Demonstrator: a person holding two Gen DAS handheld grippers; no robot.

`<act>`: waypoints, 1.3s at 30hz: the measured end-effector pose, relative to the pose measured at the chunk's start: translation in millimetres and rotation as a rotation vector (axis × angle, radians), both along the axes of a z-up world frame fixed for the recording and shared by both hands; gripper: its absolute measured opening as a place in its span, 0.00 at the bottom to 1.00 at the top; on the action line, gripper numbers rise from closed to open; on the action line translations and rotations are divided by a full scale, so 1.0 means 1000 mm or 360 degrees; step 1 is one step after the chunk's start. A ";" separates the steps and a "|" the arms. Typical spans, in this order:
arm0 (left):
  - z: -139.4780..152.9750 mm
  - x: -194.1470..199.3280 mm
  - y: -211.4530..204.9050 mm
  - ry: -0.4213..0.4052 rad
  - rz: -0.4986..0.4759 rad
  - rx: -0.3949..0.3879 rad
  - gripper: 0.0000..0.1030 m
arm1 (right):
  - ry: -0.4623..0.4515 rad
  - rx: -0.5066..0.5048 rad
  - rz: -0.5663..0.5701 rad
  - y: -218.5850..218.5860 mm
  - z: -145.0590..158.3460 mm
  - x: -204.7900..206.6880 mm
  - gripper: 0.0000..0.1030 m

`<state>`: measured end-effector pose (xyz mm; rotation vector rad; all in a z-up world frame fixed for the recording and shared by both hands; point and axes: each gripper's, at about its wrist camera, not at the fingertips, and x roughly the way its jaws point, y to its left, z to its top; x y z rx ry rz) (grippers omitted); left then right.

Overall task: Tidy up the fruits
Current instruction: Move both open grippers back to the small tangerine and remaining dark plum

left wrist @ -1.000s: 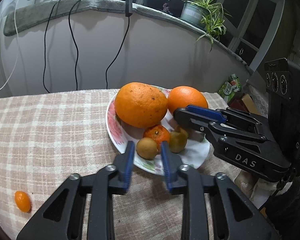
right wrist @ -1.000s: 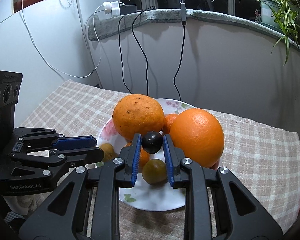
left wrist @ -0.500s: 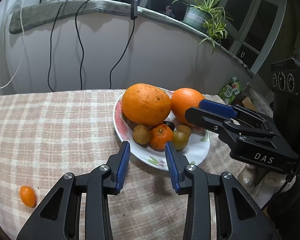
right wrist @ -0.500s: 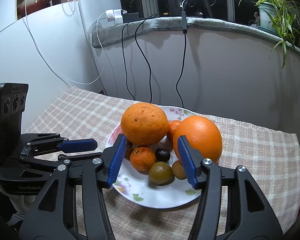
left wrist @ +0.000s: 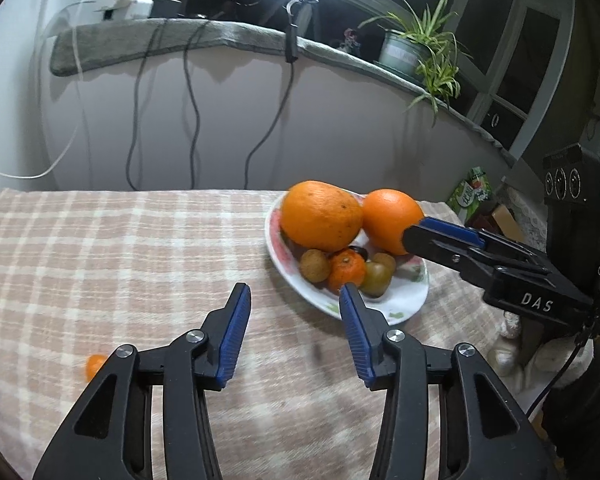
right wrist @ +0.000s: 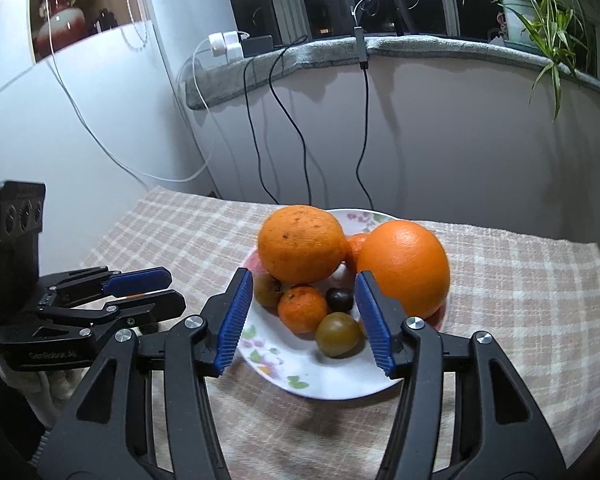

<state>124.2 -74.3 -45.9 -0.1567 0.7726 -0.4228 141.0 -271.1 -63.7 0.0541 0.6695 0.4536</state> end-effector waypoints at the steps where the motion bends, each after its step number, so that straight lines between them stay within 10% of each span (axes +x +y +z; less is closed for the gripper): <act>1: 0.001 -0.002 0.005 -0.0004 0.0014 0.0001 0.44 | 0.0015 0.0018 0.0006 0.000 0.000 -0.001 0.54; 7: 0.008 -0.010 0.037 -0.0037 0.0124 0.0013 0.50 | 0.0068 -0.0010 0.0049 0.011 -0.002 -0.006 0.54; 11: 0.011 -0.017 0.064 -0.0048 0.0214 0.0019 0.54 | 0.0086 -0.0075 0.0033 0.020 -0.004 -0.009 0.75; 27: -0.012 -0.037 0.122 0.0042 0.0375 0.0022 0.58 | 0.0042 -0.0116 0.0297 0.077 -0.011 -0.031 0.76; 39: -0.030 -0.035 0.114 0.0105 0.0324 0.0033 0.33 | 0.0127 -0.0173 0.0486 0.121 -0.034 -0.038 0.51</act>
